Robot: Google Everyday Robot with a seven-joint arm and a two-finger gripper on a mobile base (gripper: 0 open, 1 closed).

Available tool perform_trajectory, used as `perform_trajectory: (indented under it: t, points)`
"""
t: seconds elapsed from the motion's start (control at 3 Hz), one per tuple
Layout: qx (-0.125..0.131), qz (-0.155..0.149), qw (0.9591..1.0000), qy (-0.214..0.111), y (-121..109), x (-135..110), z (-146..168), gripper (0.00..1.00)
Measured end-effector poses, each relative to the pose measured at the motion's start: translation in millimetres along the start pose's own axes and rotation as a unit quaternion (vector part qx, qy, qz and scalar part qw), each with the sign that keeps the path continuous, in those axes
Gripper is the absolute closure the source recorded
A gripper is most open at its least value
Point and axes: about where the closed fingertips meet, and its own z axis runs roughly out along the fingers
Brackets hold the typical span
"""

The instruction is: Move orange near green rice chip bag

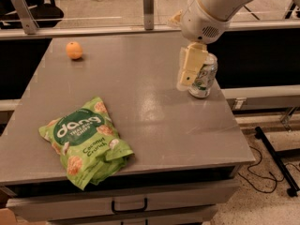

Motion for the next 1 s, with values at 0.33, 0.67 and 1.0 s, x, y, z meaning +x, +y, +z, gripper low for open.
perform_trajectory:
  t: [0.33,0.67,1.0]
  points:
    - [0.0,0.0,1.0,0.0,0,0,0,0.0]
    - [0.001,0.005,0.9996,-0.027,-19,-25,30,0.0]
    - [0.004,0.008,0.9973,-0.073,-52,-67,78,0.0]
